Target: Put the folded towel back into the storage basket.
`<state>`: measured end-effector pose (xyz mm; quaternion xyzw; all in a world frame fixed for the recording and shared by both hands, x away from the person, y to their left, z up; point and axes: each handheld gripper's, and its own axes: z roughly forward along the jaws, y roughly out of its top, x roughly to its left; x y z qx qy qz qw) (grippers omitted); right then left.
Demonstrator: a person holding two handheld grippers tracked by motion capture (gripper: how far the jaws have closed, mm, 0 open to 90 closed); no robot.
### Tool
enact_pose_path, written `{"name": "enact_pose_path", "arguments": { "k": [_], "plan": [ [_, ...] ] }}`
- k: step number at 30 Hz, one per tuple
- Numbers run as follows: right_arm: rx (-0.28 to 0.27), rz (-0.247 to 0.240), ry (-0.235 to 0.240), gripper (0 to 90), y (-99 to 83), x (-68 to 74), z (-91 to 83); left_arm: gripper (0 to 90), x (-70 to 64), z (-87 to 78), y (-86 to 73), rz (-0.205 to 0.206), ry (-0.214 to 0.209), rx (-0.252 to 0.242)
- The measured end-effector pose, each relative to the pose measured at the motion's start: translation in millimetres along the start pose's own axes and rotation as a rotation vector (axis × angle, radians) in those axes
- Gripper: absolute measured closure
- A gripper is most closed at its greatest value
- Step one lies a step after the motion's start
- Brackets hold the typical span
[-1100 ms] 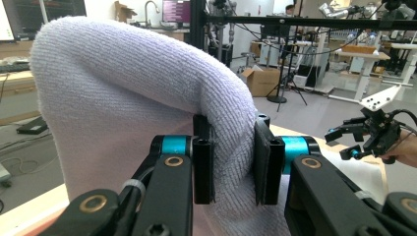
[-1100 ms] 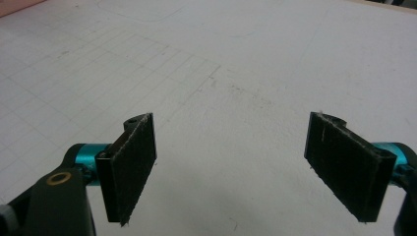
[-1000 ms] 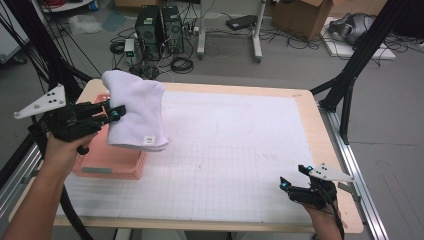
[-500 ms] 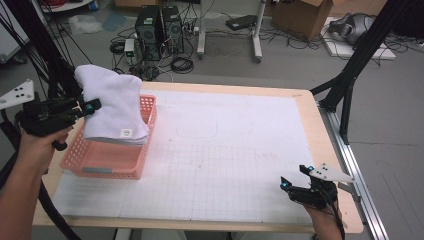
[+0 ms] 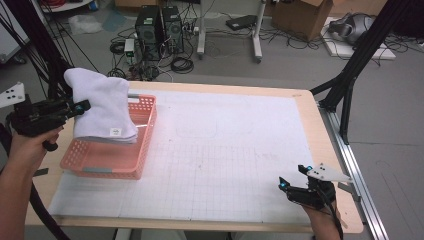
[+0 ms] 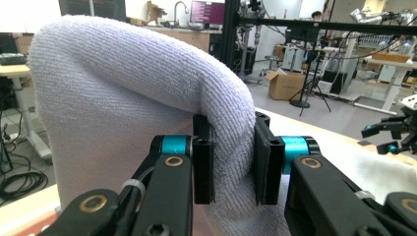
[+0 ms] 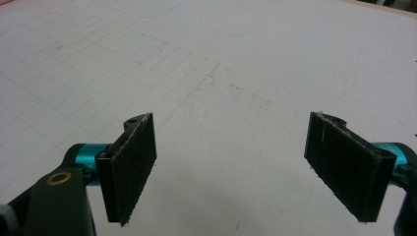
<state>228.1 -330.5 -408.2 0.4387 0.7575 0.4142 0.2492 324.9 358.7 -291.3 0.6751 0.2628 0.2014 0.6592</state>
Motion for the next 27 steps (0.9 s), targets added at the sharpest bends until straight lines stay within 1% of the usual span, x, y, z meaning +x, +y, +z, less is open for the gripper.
{"name": "enact_pose_path", "arguments": {
  "k": [1,2,3,4,7,10,14,18,19,22,23,24,27],
  "plan": [
    [0.0,-0.002,0.003,18.6,0.2,0.6,0.6,74.1,2.7,-1.8,-4.8,-0.002,0.003,0.007],
    [0.002,-0.001,0.001,18.5,0.3,1.0,0.7,74.1,2.7,-1.8,-4.8,-0.002,0.003,0.007],
    [0.003,-0.003,0.001,18.5,0.4,1.0,0.7,74.1,5.0,-3.5,-9.2,-0.006,0.008,0.008],
    [0.001,-0.006,0.003,18.5,0.6,1.0,0.8,74.1,5.0,-3.5,-9.2,-0.006,0.008,0.008],
    [0.001,-0.005,0.003,18.6,0.5,1.5,1.1,74.1,9.5,-7.4,-17.1,-0.01,0.019,0.011],
    [0.003,-0.009,0.004,18.5,-0.1,1.3,1.8,74.1,11.4,-9.0,-20.8,-0.003,0.018,0.016],
    [0.007,-0.009,0.003,18.5,-0.3,1.6,2.8,74.0,16.6,-11.5,-28.5,-0.006,0.021,0.029],
    [0.011,-0.013,0.004,18.5,-0.3,2.3,3.8,73.9,19.2,-11.8,-33.9,-0.019,0.017,0.038],
    [0.012,-0.015,0.003,18.5,-0.2,2.5,3.7,73.9,19.5,-10.0,-38.0,-0.026,0.011,0.044],
    [0.014,-0.015,0.003,18.5,-0.1,2.9,3.6,73.8,18.8,-5.2,-44.5,-0.03,0.0,0.057],
    [0.014,-0.014,0.003,18.5,-0.1,3.1,3.7,73.8,18.8,-5.2,-44.5,-0.03,0.0,0.057],
    [0.014,-0.015,0.004,18.6,-0.2,3.3,4.0,73.8,18.3,-1.2,-48.9,-0.034,-0.009,0.064],
    [0.016,-0.017,0.005,18.5,-0.5,3.5,4.4,73.7,17.8,6.8,-54.9,-0.041,-0.02,0.076]
  ]
}}
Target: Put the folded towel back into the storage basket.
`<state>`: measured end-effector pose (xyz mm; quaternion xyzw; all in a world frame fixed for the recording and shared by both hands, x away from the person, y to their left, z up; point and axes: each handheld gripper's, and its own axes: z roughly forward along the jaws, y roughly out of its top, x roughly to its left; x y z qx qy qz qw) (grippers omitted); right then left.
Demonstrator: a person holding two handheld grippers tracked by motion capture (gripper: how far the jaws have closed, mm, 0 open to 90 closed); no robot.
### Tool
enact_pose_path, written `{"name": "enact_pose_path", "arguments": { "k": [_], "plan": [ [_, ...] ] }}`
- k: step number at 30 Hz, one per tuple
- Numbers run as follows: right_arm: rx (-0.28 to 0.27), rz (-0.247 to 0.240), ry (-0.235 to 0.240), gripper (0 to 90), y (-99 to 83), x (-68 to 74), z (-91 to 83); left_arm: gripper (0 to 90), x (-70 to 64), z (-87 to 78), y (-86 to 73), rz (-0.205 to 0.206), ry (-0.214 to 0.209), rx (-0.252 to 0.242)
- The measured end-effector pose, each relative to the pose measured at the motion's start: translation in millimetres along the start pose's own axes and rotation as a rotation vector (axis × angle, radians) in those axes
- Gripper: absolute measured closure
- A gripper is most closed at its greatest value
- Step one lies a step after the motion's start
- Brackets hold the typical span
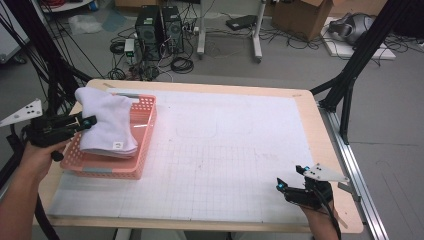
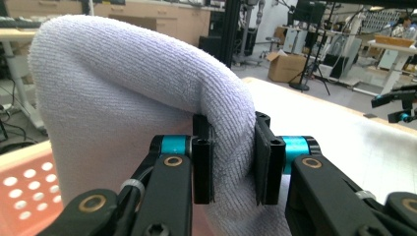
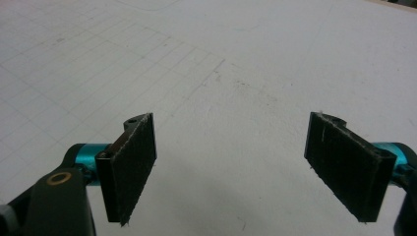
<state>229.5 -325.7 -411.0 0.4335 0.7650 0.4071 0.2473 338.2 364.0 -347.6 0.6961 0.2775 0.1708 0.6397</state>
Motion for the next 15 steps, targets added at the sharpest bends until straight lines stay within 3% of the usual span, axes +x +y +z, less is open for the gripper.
{"name": "enact_pose_path", "arguments": {
  "k": [9,15],
  "plan": [
    [0.004,0.0,0.0,18.5,-0.7,-0.2,0.0,72.7,2.8,24.6,-9.5,-0.034,-0.022,0.012],
    [0.006,0.001,0.0,18.5,-1.6,-0.4,0.1,72.3,6.6,31.4,-13.4,-0.063,-0.028,0.013]
  ]
}}
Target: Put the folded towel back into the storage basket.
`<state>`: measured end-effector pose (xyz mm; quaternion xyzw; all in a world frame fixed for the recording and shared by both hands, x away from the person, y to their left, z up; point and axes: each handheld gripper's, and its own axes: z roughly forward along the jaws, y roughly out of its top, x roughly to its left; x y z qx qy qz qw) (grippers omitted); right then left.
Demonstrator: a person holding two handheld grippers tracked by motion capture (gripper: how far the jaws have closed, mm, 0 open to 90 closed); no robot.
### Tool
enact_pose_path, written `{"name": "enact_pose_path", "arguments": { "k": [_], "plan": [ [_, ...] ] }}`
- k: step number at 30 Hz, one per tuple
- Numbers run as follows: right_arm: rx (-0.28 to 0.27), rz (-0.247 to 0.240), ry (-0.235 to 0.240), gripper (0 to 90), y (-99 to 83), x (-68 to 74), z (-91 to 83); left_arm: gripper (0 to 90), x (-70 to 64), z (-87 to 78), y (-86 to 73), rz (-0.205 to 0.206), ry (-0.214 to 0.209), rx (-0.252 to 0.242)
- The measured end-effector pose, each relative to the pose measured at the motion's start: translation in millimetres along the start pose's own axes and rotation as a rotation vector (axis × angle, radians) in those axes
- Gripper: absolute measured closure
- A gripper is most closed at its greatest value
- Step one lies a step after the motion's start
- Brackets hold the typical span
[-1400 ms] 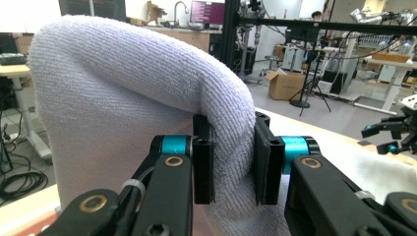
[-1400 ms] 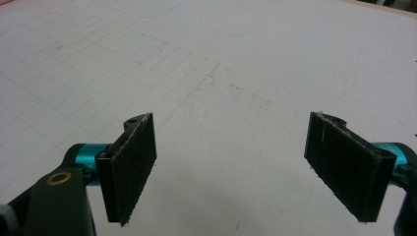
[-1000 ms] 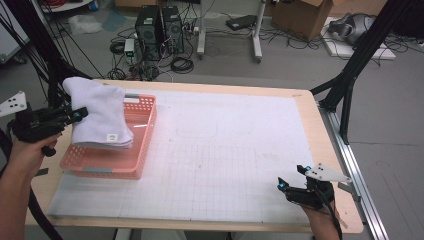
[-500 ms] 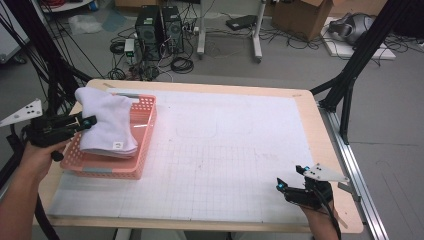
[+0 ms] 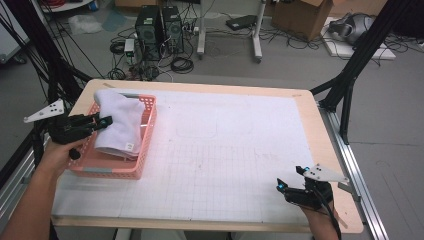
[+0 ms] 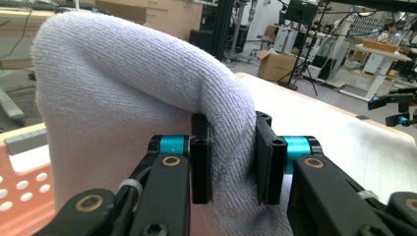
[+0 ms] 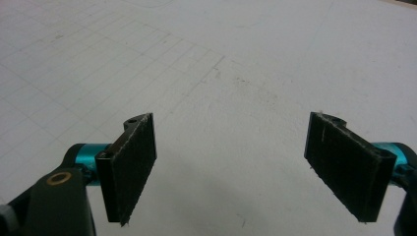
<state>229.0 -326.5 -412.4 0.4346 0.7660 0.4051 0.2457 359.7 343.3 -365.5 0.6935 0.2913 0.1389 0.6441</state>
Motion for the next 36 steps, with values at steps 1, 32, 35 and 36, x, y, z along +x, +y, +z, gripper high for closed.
{"name": "enact_pose_path", "arguments": {
  "k": [1,32,35,36],
  "plan": [
    [0.002,0.001,-0.002,18.5,-0.1,0.0,-0.1,72.2,0.0,0.0,0.0,0.0,0.0,0.0],
    [0.017,-0.011,0.003,18.6,-0.8,2.2,3.8,36.9,13.8,-20.9,-3.6,-0.288,0.26,0.205],
    [0.019,-0.009,0.001,18.5,-0.8,2.0,3.7,36.8,12.4,-23.5,-0.5,-0.279,0.286,0.216],
    [0.018,-0.011,0.002,18.5,-0.9,1.9,3.8,36.8,12.4,-23.5,-0.5,-0.279,0.286,0.216]
  ]
}}
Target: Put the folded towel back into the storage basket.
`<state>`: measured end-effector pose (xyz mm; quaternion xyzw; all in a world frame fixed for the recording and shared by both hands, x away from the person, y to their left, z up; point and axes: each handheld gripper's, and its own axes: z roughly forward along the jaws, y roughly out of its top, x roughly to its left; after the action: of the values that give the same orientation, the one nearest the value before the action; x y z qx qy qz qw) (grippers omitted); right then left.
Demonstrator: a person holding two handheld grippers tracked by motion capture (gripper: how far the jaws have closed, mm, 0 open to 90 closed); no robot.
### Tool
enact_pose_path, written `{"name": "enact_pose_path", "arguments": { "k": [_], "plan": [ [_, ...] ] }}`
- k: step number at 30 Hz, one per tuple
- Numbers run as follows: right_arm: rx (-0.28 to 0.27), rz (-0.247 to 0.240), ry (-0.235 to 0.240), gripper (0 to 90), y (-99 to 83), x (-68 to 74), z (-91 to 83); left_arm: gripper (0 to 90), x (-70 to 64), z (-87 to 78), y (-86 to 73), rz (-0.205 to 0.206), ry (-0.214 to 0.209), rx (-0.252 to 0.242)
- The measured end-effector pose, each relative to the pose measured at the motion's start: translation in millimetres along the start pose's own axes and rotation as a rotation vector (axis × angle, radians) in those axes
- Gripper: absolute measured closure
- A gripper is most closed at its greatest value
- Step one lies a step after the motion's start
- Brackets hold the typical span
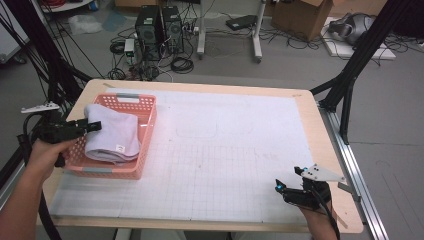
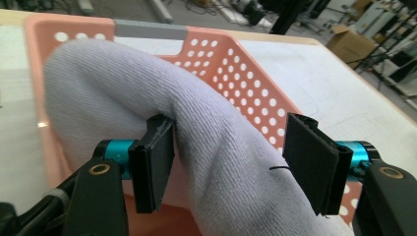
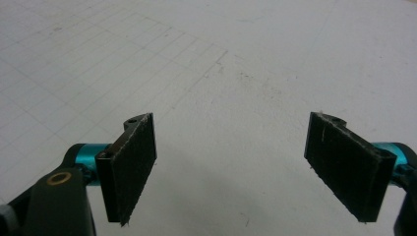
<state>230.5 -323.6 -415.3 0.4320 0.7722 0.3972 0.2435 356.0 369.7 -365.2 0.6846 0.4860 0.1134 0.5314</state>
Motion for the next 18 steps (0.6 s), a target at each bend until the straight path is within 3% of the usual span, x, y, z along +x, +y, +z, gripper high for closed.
{"name": "enact_pose_path", "arguments": {
  "k": [1,3,5,8,11,12,15,18],
  "plan": [
    [0.0,-0.001,0.0,18.6,0.0,-0.1,0.2,36.8,-1.9,-2.1,1.7,0.008,0.037,0.004],
    [0.002,0.002,0.001,18.5,0.1,0.3,0.4,36.6,-2.9,-2.6,2.5,0.014,0.054,0.011],
    [0.004,0.001,0.001,18.6,0.0,0.7,0.9,36.1,-5.4,1.7,3.9,0.007,0.119,0.08],
    [0.004,-0.005,0.003,18.6,0.6,1.3,1.7,38.5,-6.0,8.4,3.1,-0.005,0.169,0.122],
    [0.004,0.002,0.005,18.6,0.8,1.8,1.1,52.1,-6.1,12.9,1.8,-0.014,0.198,0.152],
    [0.002,-0.003,0.003,18.5,0.5,1.0,1.2,59.0,-7.3,16.9,0.6,-0.015,0.233,0.175],
    [0.004,0.0,0.002,18.6,-0.2,0.6,1.0,68.8,-7.9,21.4,-0.7,-0.01,0.24,0.181],
    [0.004,-0.002,0.004,18.6,-0.1,0.7,1.1,71.5,-8.9,23.8,-0.9,-0.005,0.219,0.176]
  ]
}}
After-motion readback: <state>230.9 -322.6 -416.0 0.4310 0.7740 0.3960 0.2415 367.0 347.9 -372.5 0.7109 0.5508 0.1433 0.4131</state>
